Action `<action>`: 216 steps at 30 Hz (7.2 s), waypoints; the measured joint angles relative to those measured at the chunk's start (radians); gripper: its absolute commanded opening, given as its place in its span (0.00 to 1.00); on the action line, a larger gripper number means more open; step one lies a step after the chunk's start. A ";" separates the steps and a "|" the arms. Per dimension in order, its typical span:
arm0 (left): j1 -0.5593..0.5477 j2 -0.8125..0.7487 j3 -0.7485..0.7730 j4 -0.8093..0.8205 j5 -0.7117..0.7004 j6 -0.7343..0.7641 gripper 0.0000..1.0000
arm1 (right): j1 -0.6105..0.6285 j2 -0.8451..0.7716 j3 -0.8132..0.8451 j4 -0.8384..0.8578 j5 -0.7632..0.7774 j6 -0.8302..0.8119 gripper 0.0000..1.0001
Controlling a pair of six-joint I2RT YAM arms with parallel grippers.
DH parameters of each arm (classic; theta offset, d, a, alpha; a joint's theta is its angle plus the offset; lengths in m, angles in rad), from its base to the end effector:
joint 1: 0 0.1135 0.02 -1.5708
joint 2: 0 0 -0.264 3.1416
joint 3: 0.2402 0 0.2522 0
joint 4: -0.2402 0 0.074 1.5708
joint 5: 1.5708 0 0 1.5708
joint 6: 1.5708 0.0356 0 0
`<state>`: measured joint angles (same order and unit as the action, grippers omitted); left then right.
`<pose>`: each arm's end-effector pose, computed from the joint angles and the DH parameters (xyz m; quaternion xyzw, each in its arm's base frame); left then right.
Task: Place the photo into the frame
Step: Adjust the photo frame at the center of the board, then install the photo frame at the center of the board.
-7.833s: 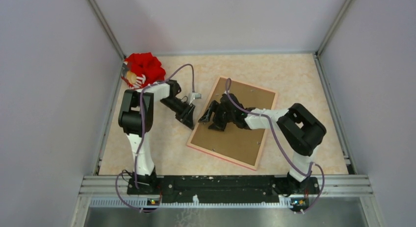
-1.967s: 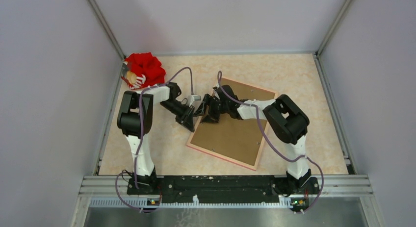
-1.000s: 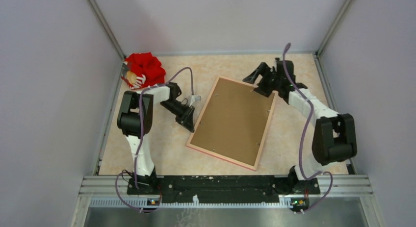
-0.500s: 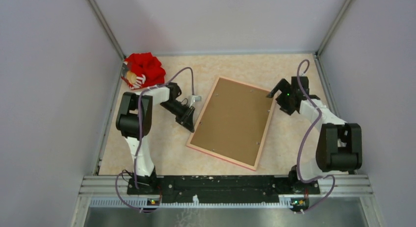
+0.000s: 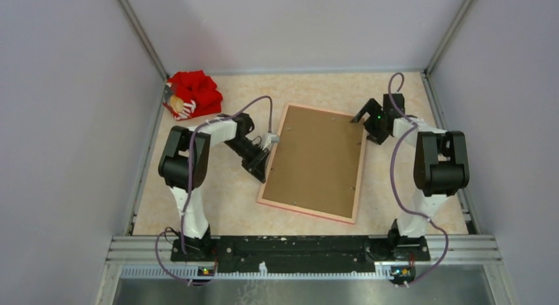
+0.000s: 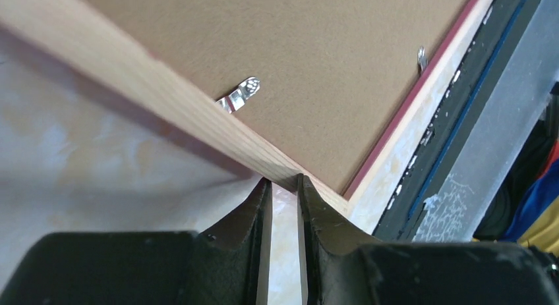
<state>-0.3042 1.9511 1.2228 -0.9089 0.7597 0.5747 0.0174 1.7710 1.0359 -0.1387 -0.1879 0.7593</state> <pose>0.3114 -0.1235 0.1408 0.3838 0.8452 -0.3714 0.0194 0.3642 0.0130 0.1689 0.3094 0.8837 0.2103 0.2813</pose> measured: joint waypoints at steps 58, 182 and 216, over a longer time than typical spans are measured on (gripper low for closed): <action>0.189 0.275 0.341 0.070 0.181 -0.311 0.26 | 0.616 0.306 0.225 0.348 -0.209 0.188 0.63; 0.228 0.427 0.751 0.085 -0.037 -0.243 0.47 | 0.277 0.445 0.519 0.123 -0.317 0.040 0.67; 0.221 0.398 0.693 0.100 -0.024 -0.238 0.45 | 0.302 0.476 0.517 0.207 -0.343 0.145 0.66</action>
<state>-0.0830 2.3489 1.9160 -0.8089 0.7357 0.3370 0.3191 2.2471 1.5524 0.0681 -0.5312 0.9039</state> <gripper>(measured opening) 0.452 0.662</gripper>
